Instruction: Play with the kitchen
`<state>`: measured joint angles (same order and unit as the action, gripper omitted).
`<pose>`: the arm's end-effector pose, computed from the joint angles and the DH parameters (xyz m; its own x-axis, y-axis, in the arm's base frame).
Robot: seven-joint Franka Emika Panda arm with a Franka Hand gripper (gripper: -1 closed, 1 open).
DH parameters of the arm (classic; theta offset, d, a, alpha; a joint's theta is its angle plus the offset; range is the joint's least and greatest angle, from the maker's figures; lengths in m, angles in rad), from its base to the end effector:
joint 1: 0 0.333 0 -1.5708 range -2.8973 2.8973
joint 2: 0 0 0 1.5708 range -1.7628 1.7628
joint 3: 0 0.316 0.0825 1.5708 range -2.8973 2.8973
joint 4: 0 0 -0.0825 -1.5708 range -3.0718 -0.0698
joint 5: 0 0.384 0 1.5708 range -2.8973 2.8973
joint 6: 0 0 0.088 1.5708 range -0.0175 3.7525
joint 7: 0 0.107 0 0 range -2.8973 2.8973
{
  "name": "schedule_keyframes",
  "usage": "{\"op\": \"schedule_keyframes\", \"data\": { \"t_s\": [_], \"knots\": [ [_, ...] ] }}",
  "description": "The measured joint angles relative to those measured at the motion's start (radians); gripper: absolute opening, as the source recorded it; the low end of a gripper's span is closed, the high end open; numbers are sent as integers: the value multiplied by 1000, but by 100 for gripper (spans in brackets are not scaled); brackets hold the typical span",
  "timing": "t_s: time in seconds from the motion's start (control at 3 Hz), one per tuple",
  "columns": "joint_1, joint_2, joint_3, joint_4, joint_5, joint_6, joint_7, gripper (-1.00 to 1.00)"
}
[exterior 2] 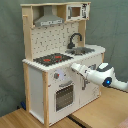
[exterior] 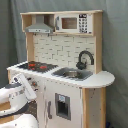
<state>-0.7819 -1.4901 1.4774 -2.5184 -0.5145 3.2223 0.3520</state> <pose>0.3393 0.3706 0.3341 0.0854 0.9956 -0.0376 0.0450 0.0339 0.9984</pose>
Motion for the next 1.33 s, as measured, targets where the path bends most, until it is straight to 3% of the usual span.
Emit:
{"op": "schedule_keyframes", "data": {
  "t_s": [0.33, 0.67, 1.33],
  "knots": [
    [64, 0, -2, 12, 0, -82, -25, 100],
    [103, -1, -2, 59, 0, -163, -45, 100],
    [91, -1, 5, 227, -5, -285, -86, 100]
  ]
}}
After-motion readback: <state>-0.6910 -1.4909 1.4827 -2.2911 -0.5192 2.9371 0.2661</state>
